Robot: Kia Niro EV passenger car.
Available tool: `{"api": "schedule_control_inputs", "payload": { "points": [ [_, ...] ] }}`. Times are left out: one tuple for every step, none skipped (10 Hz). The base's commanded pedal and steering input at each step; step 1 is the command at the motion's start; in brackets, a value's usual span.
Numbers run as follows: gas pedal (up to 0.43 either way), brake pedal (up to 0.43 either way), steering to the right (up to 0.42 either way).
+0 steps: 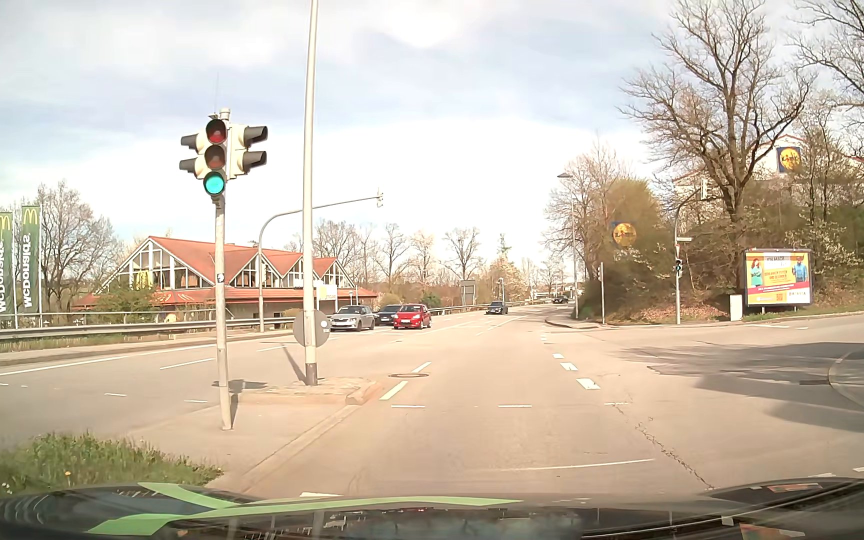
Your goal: Follow the waypoints while adhering to traffic rules and regulations
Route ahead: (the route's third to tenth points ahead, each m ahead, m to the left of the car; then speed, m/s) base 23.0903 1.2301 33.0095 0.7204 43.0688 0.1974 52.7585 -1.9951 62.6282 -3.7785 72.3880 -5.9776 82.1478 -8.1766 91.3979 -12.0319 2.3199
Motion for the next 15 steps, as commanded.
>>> {"api": "schedule_control_inputs", "payload": {
  "points": [
    [0.26,0.0,0.0],
    [0.268,0.0,0.0],
    [0.28,0.0,0.0],
    [0.28,0.0,0.0],
    [0.28,0.0,0.0],
    [0.28,0.0,0.0],
    [0.268,0.0,0.0],
    [0.268,0.0,0.0],
    [0.268,0.0,0.0],
    [0.268,0.0,0.0],
    [0.268,0.0,0.0],
    [0.268,0.0,0.0],
    [0.268,0.0,0.0],
    [0.268,0.0,0.0],
    [0.268,0.0,0.0]
  ]
}}
